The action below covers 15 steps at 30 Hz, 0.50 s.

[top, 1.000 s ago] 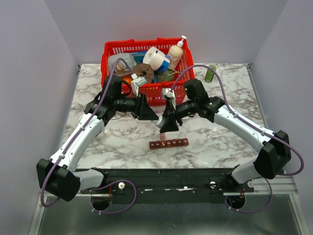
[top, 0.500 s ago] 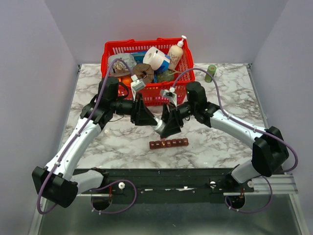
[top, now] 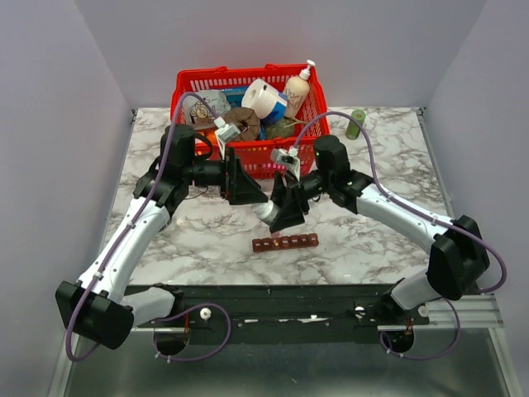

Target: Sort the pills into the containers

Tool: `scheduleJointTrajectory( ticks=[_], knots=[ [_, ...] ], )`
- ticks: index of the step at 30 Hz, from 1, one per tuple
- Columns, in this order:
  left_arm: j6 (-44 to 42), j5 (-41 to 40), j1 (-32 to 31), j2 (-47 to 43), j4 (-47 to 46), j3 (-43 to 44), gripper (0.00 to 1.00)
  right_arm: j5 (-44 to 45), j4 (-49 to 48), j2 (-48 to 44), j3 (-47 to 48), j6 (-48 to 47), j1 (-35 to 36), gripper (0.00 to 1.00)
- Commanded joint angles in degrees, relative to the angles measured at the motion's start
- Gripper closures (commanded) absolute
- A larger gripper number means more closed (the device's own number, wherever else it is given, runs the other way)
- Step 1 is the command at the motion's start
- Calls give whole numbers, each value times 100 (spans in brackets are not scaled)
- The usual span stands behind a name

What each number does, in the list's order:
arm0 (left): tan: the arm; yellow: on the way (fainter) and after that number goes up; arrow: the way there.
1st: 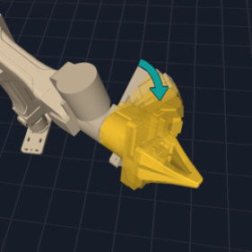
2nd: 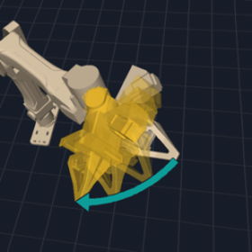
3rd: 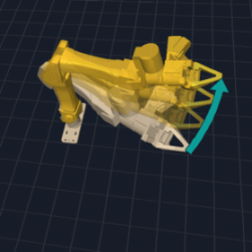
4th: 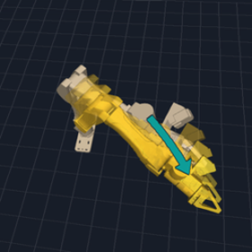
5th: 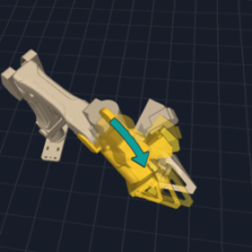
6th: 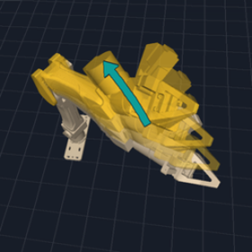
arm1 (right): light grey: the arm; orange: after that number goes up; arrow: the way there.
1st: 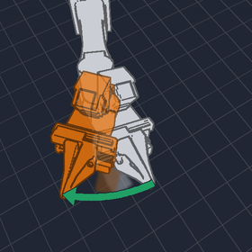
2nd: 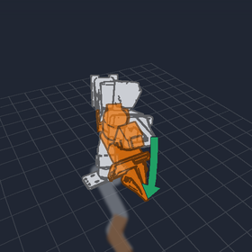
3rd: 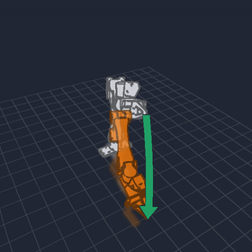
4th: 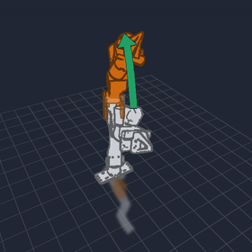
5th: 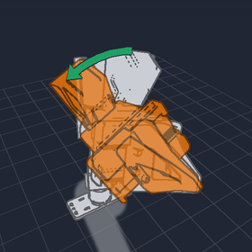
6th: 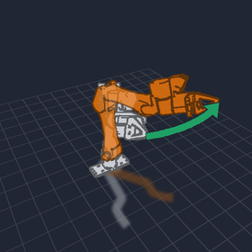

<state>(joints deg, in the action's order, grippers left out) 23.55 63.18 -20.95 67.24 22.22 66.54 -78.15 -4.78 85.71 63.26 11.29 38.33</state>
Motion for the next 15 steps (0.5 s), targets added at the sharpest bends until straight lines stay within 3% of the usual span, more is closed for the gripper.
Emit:
scheduleJointTrajectory(
  ticks=[1, 5, 10, 15],
  knots=[
    [1045, -183, 135, -396, -938, -44, 1, 589, 1249, -151, 580, -1275, 43, 92],
    [1318, -918, 310, -633, -685, -185, 1, 1301, 2032, -265, 853, -2418, 35, 92],
    [1949, -2132, 364, -730, -236, -431, 1, 2847, 2850, -590, 1126, -3509, 78, 92],
    [2706, -2547, 329, -774, -709, -818, 1, 3858, 3087, -749, 1240, -4187, 236, 92]
  ],
)
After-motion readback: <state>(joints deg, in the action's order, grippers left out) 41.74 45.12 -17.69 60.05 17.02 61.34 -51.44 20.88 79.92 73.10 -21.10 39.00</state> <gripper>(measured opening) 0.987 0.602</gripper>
